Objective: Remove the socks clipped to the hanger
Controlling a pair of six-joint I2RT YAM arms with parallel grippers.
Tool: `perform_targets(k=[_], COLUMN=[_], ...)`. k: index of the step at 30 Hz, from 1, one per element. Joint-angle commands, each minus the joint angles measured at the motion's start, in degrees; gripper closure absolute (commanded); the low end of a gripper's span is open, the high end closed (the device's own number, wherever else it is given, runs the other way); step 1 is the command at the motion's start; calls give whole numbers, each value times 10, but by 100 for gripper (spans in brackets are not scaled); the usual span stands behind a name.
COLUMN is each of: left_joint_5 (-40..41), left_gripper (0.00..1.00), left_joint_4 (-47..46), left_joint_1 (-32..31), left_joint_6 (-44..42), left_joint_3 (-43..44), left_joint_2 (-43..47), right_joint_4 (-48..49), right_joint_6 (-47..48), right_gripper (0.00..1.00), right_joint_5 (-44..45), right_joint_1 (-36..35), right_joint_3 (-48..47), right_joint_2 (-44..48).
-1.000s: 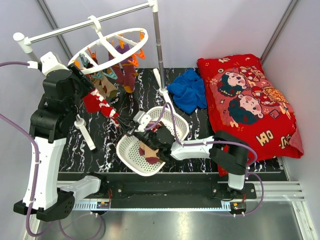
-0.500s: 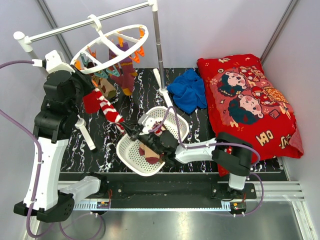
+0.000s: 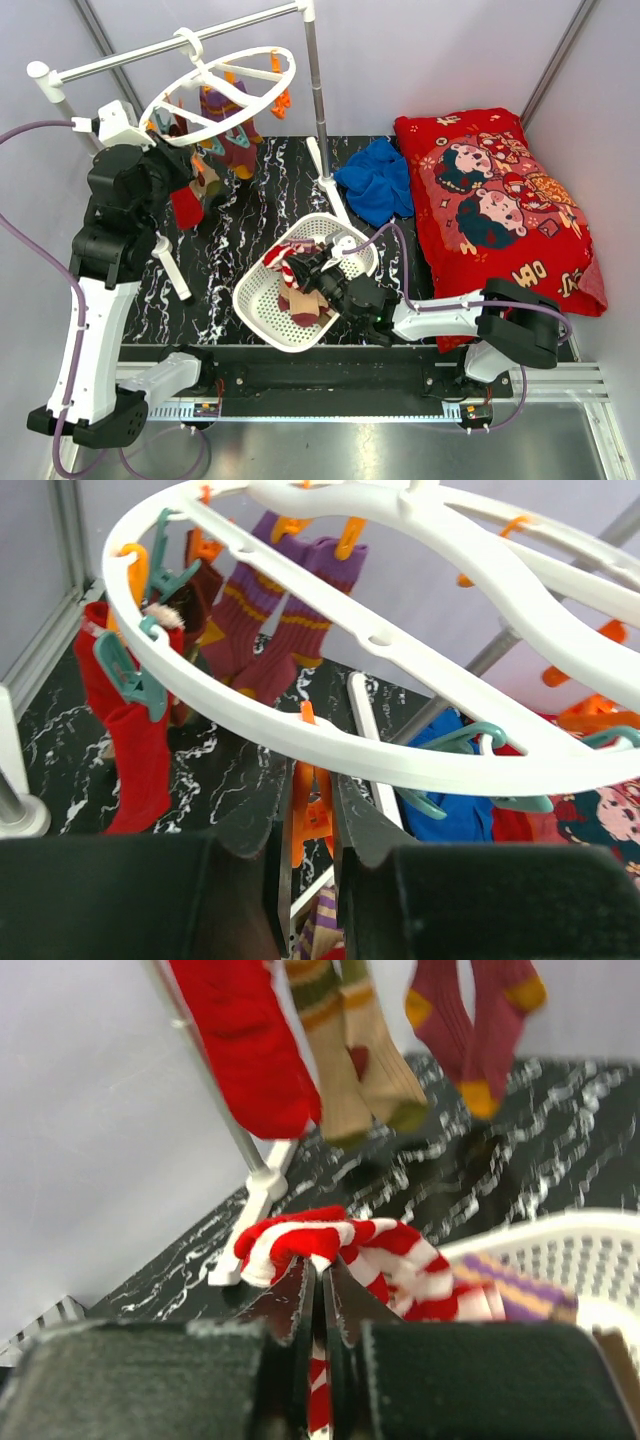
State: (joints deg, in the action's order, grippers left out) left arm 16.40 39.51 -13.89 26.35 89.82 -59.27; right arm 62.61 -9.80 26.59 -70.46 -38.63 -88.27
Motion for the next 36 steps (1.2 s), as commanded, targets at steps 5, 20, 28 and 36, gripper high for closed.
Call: perform_targets(k=[5,20,28,36], left_joint_5=[-56,-87,-119,-154], left_gripper=[93,91,85,84], left_joint_4=[-67,-86,-102,-128], left_joint_1=[2,2,2,2], left_joint_6=[-15,-18,-32,-34], left_joint_3=[-6,-13,-25,-31], left_joint_2=[27,33,35,38], right_joint_4=[-231,-334,-224,-94], right_joint_6=[-195,-308,-169,63], right_gripper=[94,43,16,13], right_joint_5=[156,164,172,174], right_joint_1=[-4,-4,-4,-5], right_joint_3=[-7,-13,-20,-115], right_joint_2=[22,26,30,-34])
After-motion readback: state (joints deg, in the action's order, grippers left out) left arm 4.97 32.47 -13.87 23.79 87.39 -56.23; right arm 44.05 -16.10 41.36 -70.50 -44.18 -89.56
